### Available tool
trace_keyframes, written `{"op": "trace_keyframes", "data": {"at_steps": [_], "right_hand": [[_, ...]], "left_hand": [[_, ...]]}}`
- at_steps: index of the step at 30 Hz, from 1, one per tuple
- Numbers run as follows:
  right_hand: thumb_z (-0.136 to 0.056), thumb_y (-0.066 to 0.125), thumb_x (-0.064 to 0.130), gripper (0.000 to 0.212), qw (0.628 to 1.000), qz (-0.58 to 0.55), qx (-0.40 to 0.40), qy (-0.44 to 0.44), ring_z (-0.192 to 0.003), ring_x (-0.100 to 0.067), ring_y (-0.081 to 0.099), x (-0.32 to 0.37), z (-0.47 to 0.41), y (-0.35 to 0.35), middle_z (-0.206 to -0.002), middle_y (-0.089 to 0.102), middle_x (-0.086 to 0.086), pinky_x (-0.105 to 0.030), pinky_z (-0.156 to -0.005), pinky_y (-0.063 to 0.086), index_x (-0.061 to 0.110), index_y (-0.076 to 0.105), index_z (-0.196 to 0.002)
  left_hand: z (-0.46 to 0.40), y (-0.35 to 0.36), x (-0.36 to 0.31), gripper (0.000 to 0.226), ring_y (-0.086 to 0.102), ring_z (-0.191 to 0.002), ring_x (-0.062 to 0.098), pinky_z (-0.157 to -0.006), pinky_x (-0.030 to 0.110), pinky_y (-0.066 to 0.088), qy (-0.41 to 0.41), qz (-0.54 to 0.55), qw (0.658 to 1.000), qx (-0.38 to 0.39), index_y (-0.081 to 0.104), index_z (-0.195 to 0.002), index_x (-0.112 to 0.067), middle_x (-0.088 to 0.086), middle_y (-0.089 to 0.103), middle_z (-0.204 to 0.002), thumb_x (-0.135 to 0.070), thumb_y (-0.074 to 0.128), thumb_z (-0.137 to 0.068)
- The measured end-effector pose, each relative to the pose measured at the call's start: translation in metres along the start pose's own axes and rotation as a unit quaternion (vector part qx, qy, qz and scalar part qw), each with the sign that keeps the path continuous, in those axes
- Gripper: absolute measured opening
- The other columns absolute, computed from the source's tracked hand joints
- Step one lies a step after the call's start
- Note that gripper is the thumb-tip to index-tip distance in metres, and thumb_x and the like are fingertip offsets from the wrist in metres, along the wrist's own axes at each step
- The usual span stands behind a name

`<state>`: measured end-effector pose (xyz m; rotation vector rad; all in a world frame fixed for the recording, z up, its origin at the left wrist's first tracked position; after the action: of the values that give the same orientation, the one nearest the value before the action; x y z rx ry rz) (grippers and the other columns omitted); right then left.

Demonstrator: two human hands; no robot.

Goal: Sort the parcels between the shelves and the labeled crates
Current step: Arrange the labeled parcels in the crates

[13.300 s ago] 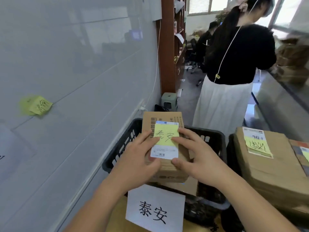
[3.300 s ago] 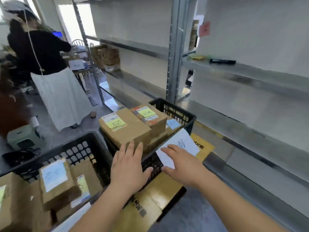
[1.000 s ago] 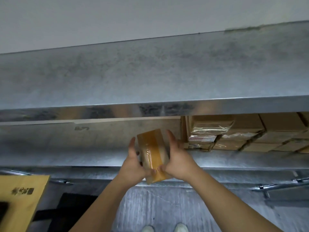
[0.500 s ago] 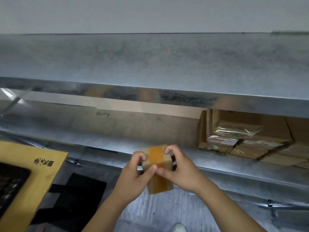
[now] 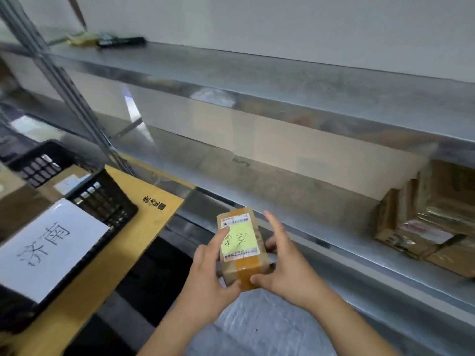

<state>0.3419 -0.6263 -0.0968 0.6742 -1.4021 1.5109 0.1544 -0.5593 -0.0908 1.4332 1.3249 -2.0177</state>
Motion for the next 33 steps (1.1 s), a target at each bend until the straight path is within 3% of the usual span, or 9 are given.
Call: {"op": "trace_keyframes", "data": {"at_steps": [4,7,10,15,18,21,26,29,33], "right_hand": [[-0.069,0.093,0.029,0.137,0.998,0.027,0.043,-0.027,-0.125,0.0,0.052,0.034,0.011,0.053,-0.14,0.039,0.016,-0.02,-0.091,0.055,0.072,-0.013,-0.144],[-0.074,0.087,0.048,0.123,0.996,0.015,0.069,-0.051,-0.123,-0.003,0.055,0.062,0.015,0.094,-0.138,0.042,0.019,-0.029,-0.097,0.055,0.074,-0.01,-0.144],[-0.083,0.079,0.053,0.104,0.992,0.025,0.076,-0.101,-0.124,0.003,0.051,0.097,0.017,0.135,-0.141,0.043,0.017,-0.016,-0.088,0.051,0.079,-0.005,-0.14],[-0.076,0.09,0.041,0.109,0.979,0.01,0.107,-0.17,-0.118,0.016,0.049,0.15,0.023,0.197,-0.137,0.044,0.025,-0.008,-0.084,0.048,0.084,0.009,-0.134],[-0.071,0.092,0.039,0.114,0.971,0.005,0.149,-0.188,-0.123,0.009,0.053,0.179,0.026,0.235,-0.142,0.048,0.018,-0.023,-0.095,0.054,0.071,0.014,-0.147],[-0.065,0.093,0.051,0.11,0.96,0.007,0.181,-0.214,-0.134,0.0,0.049,0.207,0.028,0.271,-0.14,0.048,0.021,-0.038,-0.108,0.049,0.064,0.024,-0.15],[-0.057,0.088,0.066,0.103,0.946,0.02,0.224,-0.234,-0.131,0.004,0.049,0.232,0.028,0.322,-0.129,0.037,0.031,-0.03,-0.107,0.05,0.058,0.034,-0.144],[-0.047,0.089,0.072,0.109,0.939,0.019,0.239,-0.246,-0.135,0.004,0.045,0.245,0.021,0.347,-0.142,0.028,0.032,-0.028,-0.104,0.053,0.053,0.04,-0.144],[-0.06,0.095,0.05,0.099,0.921,0.038,0.28,-0.269,-0.13,0.022,0.035,0.275,0.013,0.376,-0.15,0.028,0.035,-0.011,-0.097,0.047,0.056,0.041,-0.143]], "left_hand": [[0.046,-0.042,0.029,0.11,0.047,-0.115,-0.004,-0.091,0.021,0.054,0.0,-0.016,0.999,-0.03,0.016,-0.143,-0.067,-0.017,0.037,-0.119,-0.015,0.082,-0.072],[0.082,-0.08,0.048,0.11,0.044,-0.12,-0.01,-0.092,0.014,0.05,-0.014,0.013,0.999,-0.049,0.015,-0.139,-0.071,-0.021,0.034,-0.121,-0.014,0.082,-0.074],[0.116,-0.119,0.063,0.1,0.047,-0.123,-0.007,-0.094,0.02,0.053,-0.02,0.056,0.995,-0.086,0.02,-0.147,-0.061,-0.025,0.036,-0.122,-0.031,0.085,-0.077],[0.169,-0.18,0.083,0.083,0.045,-0.124,-0.005,-0.1,0.027,0.051,-0.026,0.036,0.984,-0.173,0.024,-0.148,-0.058,-0.031,0.039,-0.121,-0.055,0.075,-0.082],[0.2,-0.212,0.094,0.09,0.047,-0.123,-0.006,-0.103,0.03,0.049,-0.044,0.022,0.975,-0.215,0.025,-0.149,-0.056,-0.03,0.039,-0.121,-0.058,0.077,-0.075],[0.23,-0.243,0.101,0.087,0.045,-0.121,-0.009,-0.103,0.019,0.043,-0.059,-0.011,0.966,-0.252,0.029,-0.146,-0.054,-0.035,0.036,-0.118,-0.063,0.075,-0.073],[0.268,-0.281,0.113,0.083,0.052,-0.117,-0.007,-0.1,0.021,0.05,-0.085,0.01,0.95,-0.301,0.038,-0.145,-0.047,-0.033,0.038,-0.116,-0.045,0.083,-0.076],[0.286,-0.299,0.118,0.084,0.05,-0.119,-0.009,-0.099,0.016,0.048,-0.101,0.016,0.937,-0.335,0.039,-0.147,-0.045,-0.031,0.037,-0.116,-0.04,0.084,-0.076],[0.304,-0.324,0.126,0.076,0.043,-0.123,-0.016,-0.099,0.011,0.045,-0.128,0.019,0.914,-0.384,0.043,-0.137,-0.058,-0.036,0.029,-0.132,-0.045,0.082,-0.072]]}}
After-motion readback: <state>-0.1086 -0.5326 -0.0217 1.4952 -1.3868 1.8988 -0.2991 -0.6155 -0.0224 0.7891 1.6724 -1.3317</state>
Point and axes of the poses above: each hand's wrist, its own z-axis away from the middle knuckle, its own y-axis out of the palm, x = y × z, the point moved 2 cm from there along -z, towards the middle knuckle
